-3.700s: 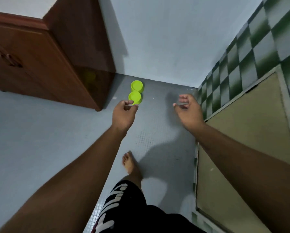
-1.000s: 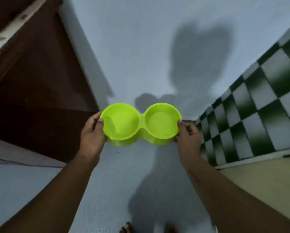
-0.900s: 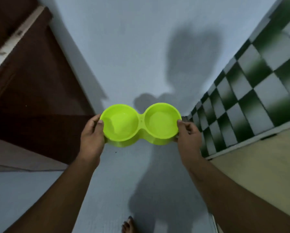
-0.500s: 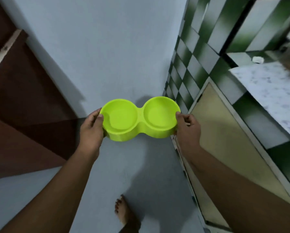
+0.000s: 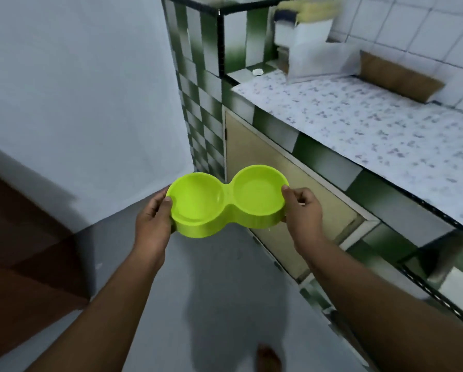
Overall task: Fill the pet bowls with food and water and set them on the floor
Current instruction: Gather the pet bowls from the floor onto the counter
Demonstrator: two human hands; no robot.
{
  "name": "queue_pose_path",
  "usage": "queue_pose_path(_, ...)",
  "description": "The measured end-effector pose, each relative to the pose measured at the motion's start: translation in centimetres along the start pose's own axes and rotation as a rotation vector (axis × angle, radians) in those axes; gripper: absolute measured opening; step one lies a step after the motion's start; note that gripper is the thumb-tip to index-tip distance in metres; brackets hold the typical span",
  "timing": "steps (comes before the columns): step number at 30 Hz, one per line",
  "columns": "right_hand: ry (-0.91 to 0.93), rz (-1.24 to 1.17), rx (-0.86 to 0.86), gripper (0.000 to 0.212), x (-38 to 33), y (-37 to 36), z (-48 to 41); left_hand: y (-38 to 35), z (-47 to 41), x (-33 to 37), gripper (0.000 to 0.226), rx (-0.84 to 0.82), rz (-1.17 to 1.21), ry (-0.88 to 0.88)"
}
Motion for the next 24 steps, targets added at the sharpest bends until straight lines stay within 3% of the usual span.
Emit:
queue_pose_path(8, -0.027, -0.015, 0.294, 0.027, 0.5, 13.7, 10.6, -4.8, 8.4, -1.0, 0.017, -0.269, -0.103, -0.011)
queue_pose_path(18, 0.001, -0.041, 0.636, 0.027, 1.3, 35.8, 19.0, -20.3, 22.9, -2.6, 0.018, -0.657, -0.195, -0.074)
queue_pose_path(24, 0.017, -0.039, 0.741, 0.031, 1.3, 48.5, 21.3, -30.0, 32.0, -3.5, 0.018, -0.741, -0.25, -0.115)
Point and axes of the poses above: each hand's wrist, its own z-axis away from the middle knuckle, its own y-axis out of the back of the hand, x = y × z, the point moved 9 cm from there along -z, towards the middle knuckle, and after that the axes turned 10 degrees about -z, right-handed, at the moved point
